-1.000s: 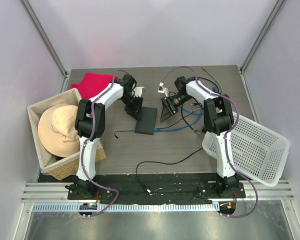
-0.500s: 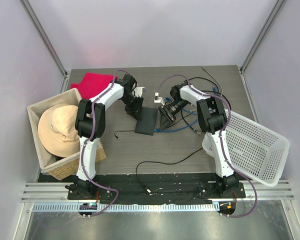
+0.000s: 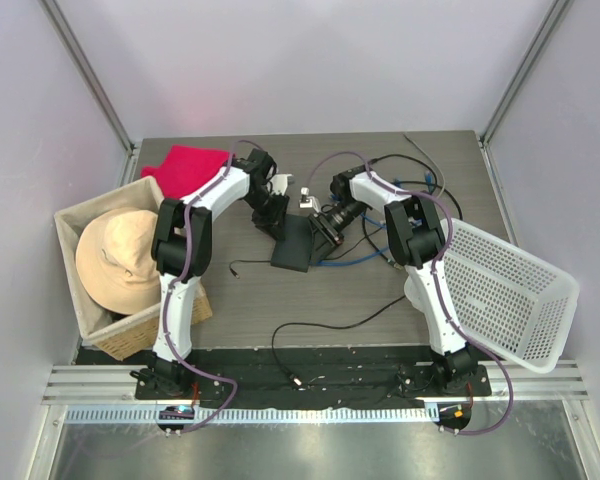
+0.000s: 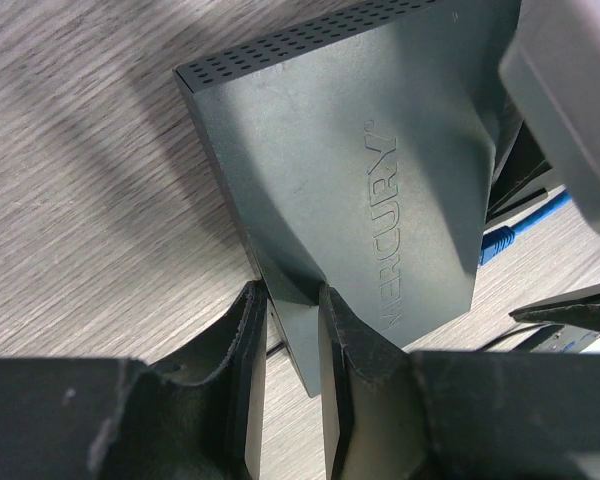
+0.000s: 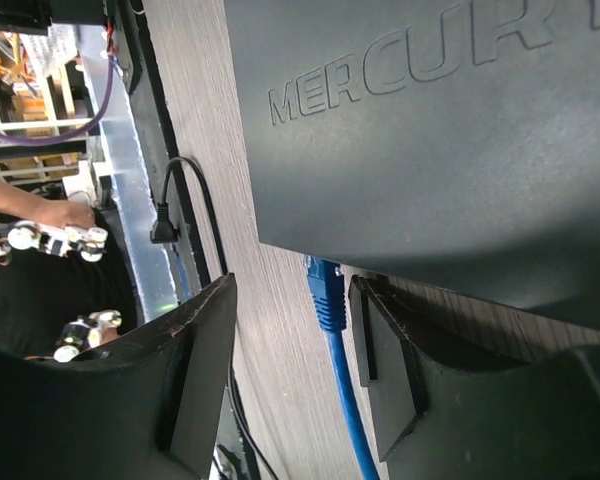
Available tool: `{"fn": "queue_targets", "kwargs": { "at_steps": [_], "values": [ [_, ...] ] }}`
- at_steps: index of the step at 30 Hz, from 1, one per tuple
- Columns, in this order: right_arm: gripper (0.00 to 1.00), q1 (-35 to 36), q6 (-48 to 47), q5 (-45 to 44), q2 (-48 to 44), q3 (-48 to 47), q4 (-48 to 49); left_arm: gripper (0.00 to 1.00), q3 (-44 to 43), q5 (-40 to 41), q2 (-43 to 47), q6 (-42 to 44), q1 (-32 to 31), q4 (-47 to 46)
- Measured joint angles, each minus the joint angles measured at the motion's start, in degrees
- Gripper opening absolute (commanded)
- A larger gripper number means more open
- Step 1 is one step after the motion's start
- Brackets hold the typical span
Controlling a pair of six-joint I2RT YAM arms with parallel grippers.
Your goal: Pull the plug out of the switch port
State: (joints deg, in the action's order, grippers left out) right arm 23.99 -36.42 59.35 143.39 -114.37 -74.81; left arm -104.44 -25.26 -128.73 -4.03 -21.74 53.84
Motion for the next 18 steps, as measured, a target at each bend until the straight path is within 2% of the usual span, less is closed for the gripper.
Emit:
{"fn": "queue_targets", "kwargs": {
  "at_steps": [3, 7, 13, 17, 18],
  "values": [
    [0.48, 0.2, 1.29, -0.31, 0.02, 0.02, 0.59, 0.0, 0.0, -0.02, 0.0, 0.0, 0.0, 0.0],
    [0.43, 0.7, 2.58, -1.25, 0.17, 0.2, 1.7, 0.0, 0.0, -0.04, 0.0, 0.0, 0.0, 0.0],
    [0.22, 0.81, 7.1, -2.69, 0.13, 1.75, 4.9, 0.0, 0.0, -0.24, 0.0, 0.0, -0.11, -0.04],
    [0.05, 0.92, 9.84, -3.26, 0.11, 2.56, 5.9, 0.0, 0.0, -0.24, -0.02, 0.02, -0.26, -0.11],
    [0.03, 0.92, 10.32, -3.28, 0.04, 2.78, 6.05, 0.0, 0.0, -0.26, -0.02, 0.02, -0.31, -0.13]
  ]
}}
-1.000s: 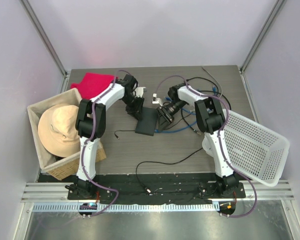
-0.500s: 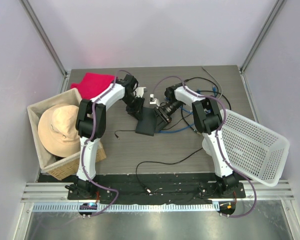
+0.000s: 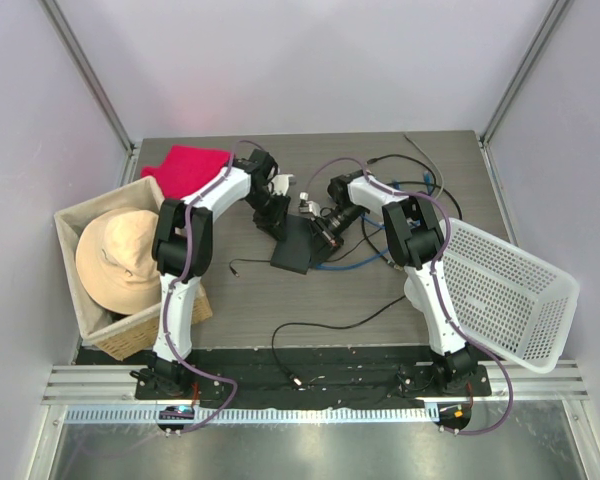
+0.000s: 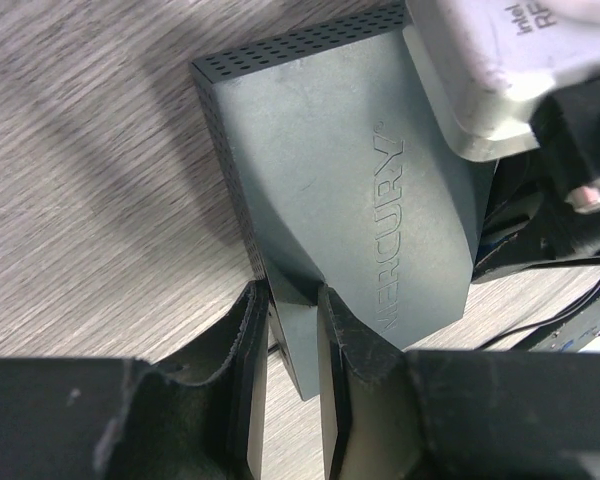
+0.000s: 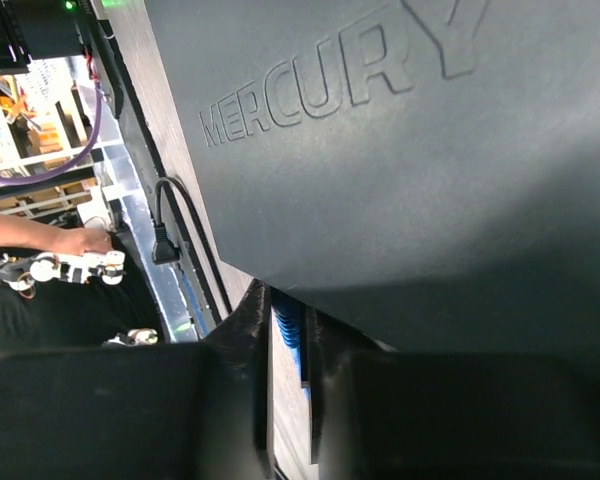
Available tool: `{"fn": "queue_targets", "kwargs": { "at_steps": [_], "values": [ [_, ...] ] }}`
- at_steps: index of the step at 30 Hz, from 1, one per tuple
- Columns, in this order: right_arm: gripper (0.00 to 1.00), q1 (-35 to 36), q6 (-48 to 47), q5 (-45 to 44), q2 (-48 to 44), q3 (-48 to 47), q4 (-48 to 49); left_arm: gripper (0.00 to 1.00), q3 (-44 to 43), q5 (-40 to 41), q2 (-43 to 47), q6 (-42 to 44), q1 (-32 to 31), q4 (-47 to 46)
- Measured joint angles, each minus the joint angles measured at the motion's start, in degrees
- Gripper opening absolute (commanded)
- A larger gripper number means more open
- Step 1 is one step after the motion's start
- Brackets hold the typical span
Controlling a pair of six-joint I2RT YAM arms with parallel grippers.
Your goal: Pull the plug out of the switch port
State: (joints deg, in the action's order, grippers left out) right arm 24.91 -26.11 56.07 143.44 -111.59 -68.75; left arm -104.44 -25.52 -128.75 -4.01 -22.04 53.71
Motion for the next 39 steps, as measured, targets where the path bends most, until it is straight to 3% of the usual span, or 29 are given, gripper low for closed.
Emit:
{"fn": "queue_targets", "kwargs": {
  "at_steps": [26, 34, 39],
  "values": [
    [0.01, 0.13, 6.01, -1.79, -2.51, 3.43, 3.8, 0.0, -0.04, -0.02, 0.0, -0.02, -0.2, -0.09],
    [0.01, 0.0, 9.31, -4.46, -1.9, 0.68, 2.78, 0.0, -0.24, 0.44, 0.0, 0.0, -0.07, -0.74],
    [0.02, -0.98, 8.57, -1.42, -4.09, 6.56, 7.52, 0.0, -0.24, 0.2, -0.04, -0.02, -0.17, -0.92]
  ]
}}
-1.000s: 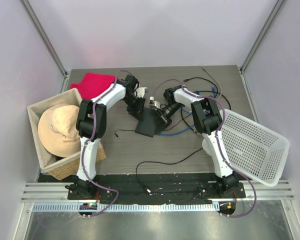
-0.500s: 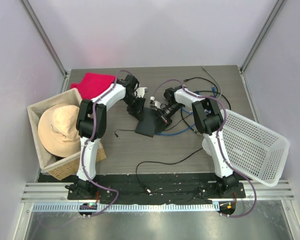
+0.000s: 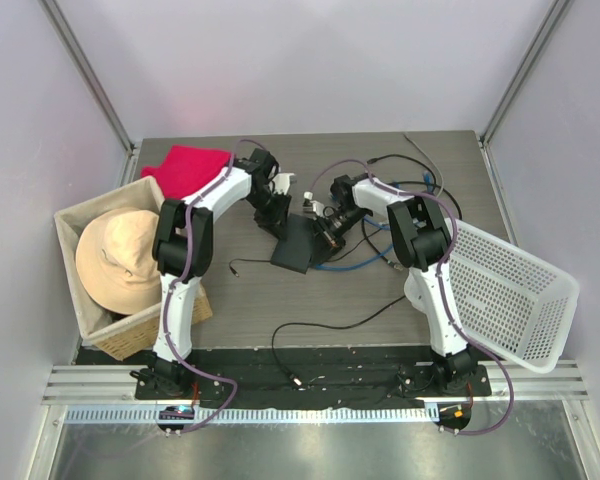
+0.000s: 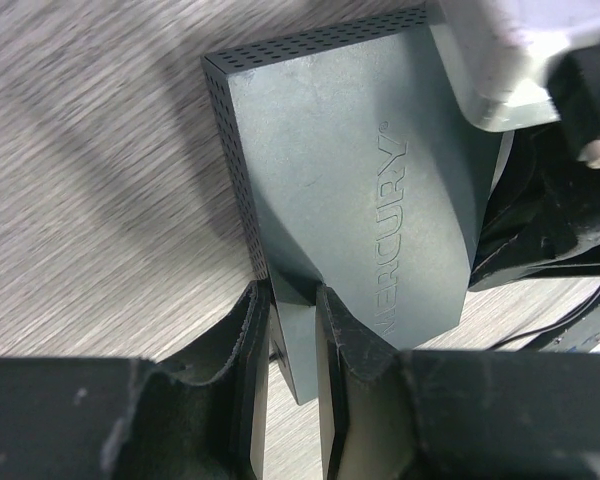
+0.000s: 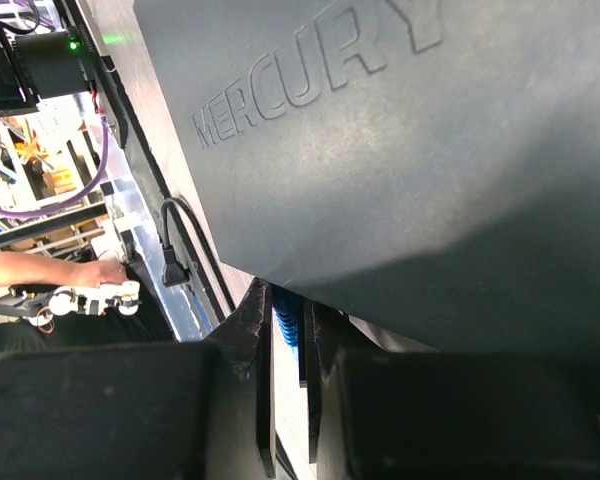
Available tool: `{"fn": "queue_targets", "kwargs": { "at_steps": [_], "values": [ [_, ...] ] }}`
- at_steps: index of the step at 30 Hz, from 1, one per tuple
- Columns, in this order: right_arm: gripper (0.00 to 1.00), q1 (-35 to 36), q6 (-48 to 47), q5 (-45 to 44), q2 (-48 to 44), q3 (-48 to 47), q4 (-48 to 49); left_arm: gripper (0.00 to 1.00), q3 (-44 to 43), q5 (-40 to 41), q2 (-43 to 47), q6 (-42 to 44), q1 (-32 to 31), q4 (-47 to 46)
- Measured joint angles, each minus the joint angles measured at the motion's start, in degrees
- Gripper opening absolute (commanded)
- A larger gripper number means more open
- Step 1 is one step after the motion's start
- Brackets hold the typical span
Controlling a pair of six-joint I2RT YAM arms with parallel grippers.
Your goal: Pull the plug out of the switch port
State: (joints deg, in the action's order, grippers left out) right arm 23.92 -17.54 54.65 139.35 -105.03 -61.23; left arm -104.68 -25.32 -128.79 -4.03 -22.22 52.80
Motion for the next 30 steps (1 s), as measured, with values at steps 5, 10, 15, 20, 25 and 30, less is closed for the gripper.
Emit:
{"fn": "queue_targets", "kwargs": {
  "at_steps": [5, 10, 15, 20, 25, 30],
  "values": [
    [0.01, -0.68, 0.24, 1.16, -1.11, 2.51, 2.49, 0.0, -0.22, -0.33, -0.24, 0.0, -0.22, -0.17],
    [0.01, -0.76, 0.39, 1.38, -1.11, 2.62, 2.6, 0.0, -0.74, -0.39, -0.55, 0.0, -0.2, 0.33],
    [0.02, -0.94, 0.0, 1.55, -1.66, 3.63, 3.3, 0.0, -0.85, -0.42, -0.59, 0.0, -0.17, 0.44],
    [0.02, -2.34, -1.92, -0.48, -6.51, 9.94, 6.32, 0.0, -0.85, -2.4, -0.96, -0.35, -0.35, 0.02],
    [0.02, -7.21, -3.63, -6.14, -10.05, 14.14, 4.5, 0.0, -0.98, -2.82, -1.11, -0.39, -0.52, 0.02],
    [0.13, -9.16, -6.4, -11.69, -11.85, 12.83, 4.13, 0.0, -1.44, -2.73, -1.2, -0.26, -0.31, 0.48]
  ]
}}
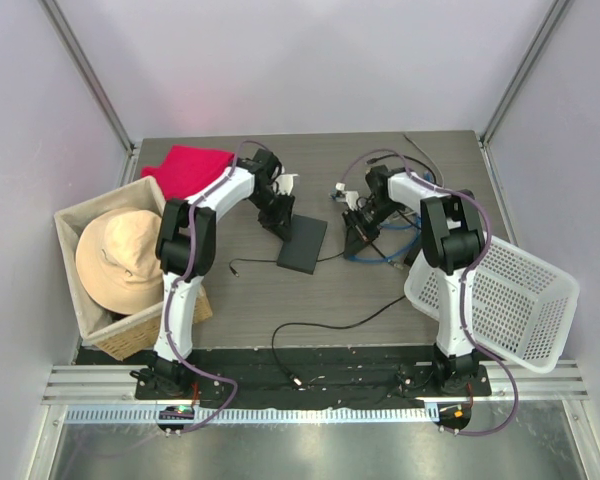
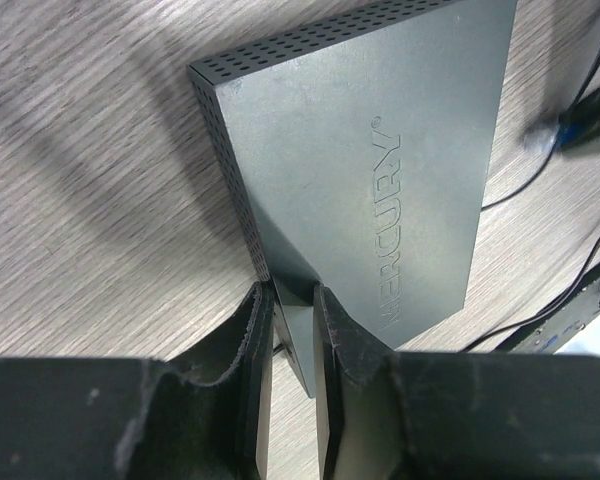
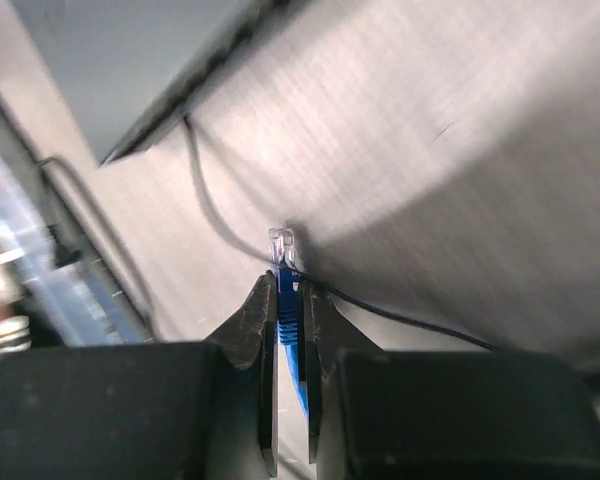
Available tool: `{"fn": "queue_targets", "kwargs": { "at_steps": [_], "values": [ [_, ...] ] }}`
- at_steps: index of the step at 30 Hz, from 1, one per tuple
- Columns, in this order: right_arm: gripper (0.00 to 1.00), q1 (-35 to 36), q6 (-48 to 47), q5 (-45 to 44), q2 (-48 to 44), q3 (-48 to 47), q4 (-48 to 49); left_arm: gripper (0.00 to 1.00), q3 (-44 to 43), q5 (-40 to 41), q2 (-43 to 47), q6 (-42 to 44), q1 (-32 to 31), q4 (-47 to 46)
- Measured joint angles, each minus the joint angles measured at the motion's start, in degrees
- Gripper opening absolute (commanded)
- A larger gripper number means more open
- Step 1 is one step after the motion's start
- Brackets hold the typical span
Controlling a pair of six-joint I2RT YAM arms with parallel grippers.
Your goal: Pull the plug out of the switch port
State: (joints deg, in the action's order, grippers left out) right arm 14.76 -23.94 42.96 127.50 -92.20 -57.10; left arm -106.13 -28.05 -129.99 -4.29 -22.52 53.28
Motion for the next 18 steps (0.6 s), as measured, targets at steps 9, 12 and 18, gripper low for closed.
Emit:
{"fn": "queue_targets", "kwargs": {
  "at_steps": [9, 12, 18],
  "values": [
    [0.62, 0.2, 5.25, -10.4, 1.33, -20.15, 7.78, 0.43, -7.78, 5.57, -1.14, 3.67, 0.57, 2.32],
    [0.71, -0.15, 8.55, -15.02, 1.4, -28.87, 12.02, 0.59, -12.68, 7.28, -1.07, 5.51, 1.31, 2.43],
    [0.84, -0.63, 19.74, -30.82, 1.77, -42.16, 17.66, 0.83, -26.08, 9.31, -0.98, 8.04, 2.49, 5.99]
  ]
}}
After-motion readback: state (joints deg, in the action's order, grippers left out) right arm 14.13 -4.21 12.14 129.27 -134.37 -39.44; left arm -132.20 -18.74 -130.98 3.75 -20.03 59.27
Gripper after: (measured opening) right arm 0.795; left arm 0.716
